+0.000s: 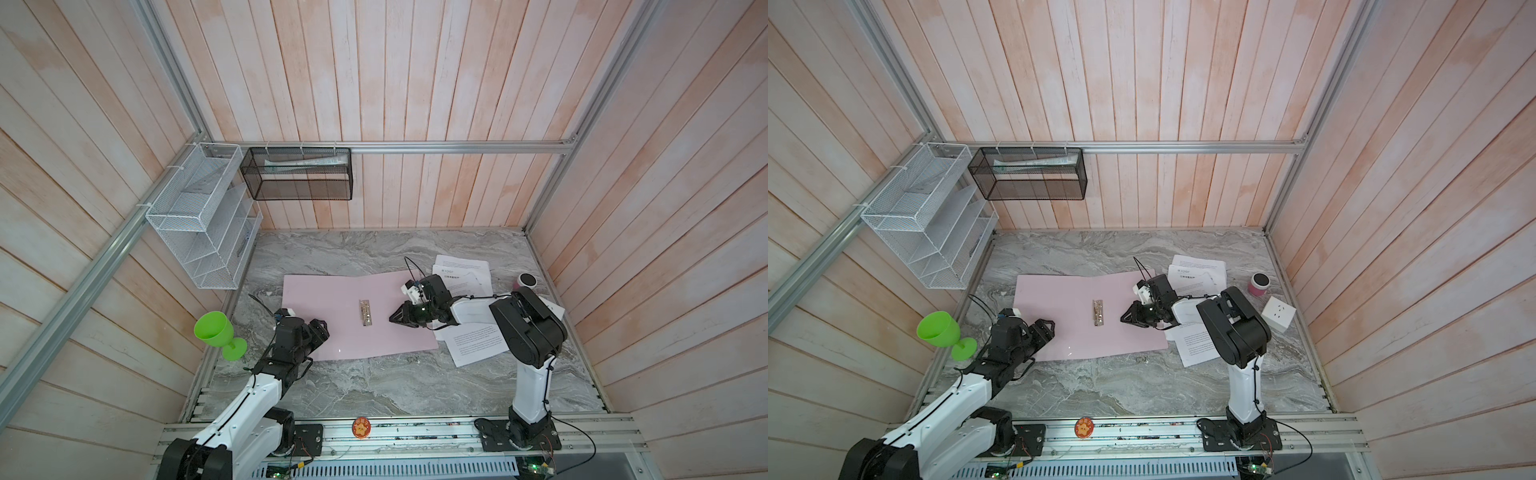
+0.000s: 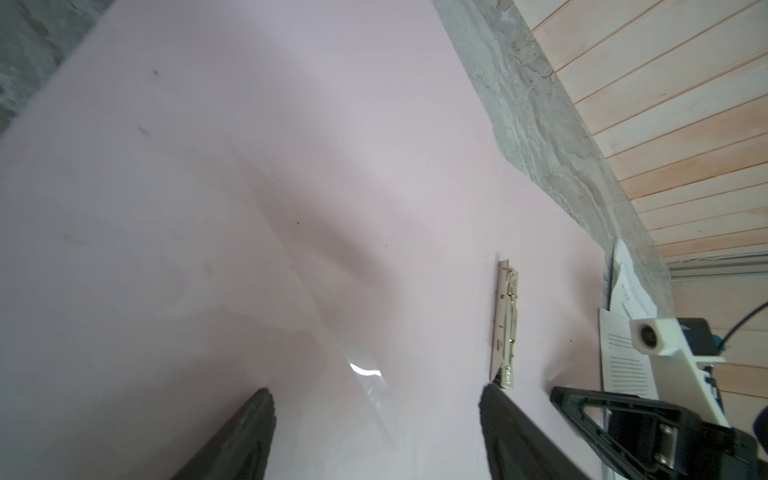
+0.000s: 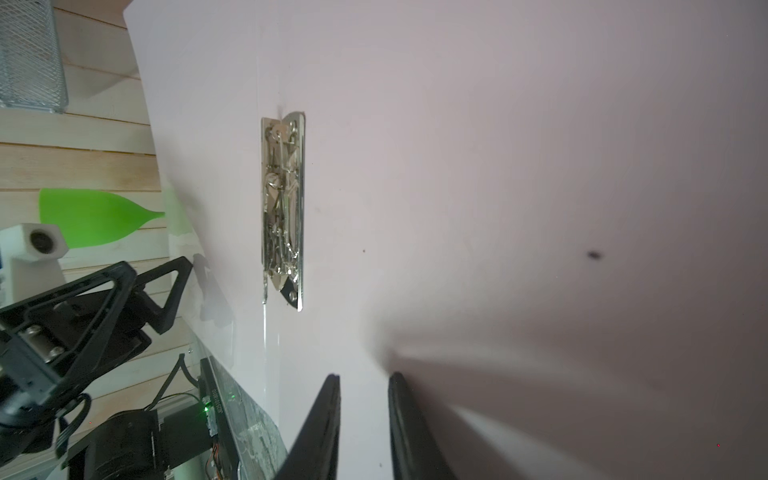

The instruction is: Put the files into the folder

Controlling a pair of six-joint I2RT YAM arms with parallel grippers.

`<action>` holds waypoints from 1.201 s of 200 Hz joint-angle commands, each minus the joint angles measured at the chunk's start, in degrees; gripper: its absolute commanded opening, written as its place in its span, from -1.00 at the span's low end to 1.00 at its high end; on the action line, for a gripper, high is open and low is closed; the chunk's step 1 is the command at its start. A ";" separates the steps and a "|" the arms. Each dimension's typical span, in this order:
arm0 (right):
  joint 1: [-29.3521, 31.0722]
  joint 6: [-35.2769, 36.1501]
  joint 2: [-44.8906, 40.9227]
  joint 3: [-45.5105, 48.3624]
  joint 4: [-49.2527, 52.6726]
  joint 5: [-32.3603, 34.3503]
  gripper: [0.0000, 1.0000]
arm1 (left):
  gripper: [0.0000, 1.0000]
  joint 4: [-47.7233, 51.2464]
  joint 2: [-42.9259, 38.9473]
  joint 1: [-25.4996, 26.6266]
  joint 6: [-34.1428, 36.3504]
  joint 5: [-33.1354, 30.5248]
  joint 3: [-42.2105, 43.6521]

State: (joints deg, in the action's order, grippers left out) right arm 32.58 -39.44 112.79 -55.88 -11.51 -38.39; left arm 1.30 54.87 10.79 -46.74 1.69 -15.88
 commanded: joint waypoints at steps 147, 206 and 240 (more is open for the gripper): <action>-6.30 -4.97 -10.95 5.56 -1.19 -4.87 -0.50 | 0.63 -0.10 4.67 0.85 7.18 5.41 -16.67; -20.69 6.28 -25.52 5.85 14.85 1.14 -0.35 | 0.62 -2.20 12.34 13.95 7.77 6.42 -27.66; -31.87 14.01 -31.09 5.88 25.00 10.21 0.08 | 0.63 -6.80 25.28 23.15 9.46 9.53 -35.64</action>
State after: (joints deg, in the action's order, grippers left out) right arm 6.48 -33.58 84.62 -49.36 1.93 -36.23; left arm -1.65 72.03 28.95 -39.55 7.66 -46.24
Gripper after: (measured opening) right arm 0.495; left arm 0.812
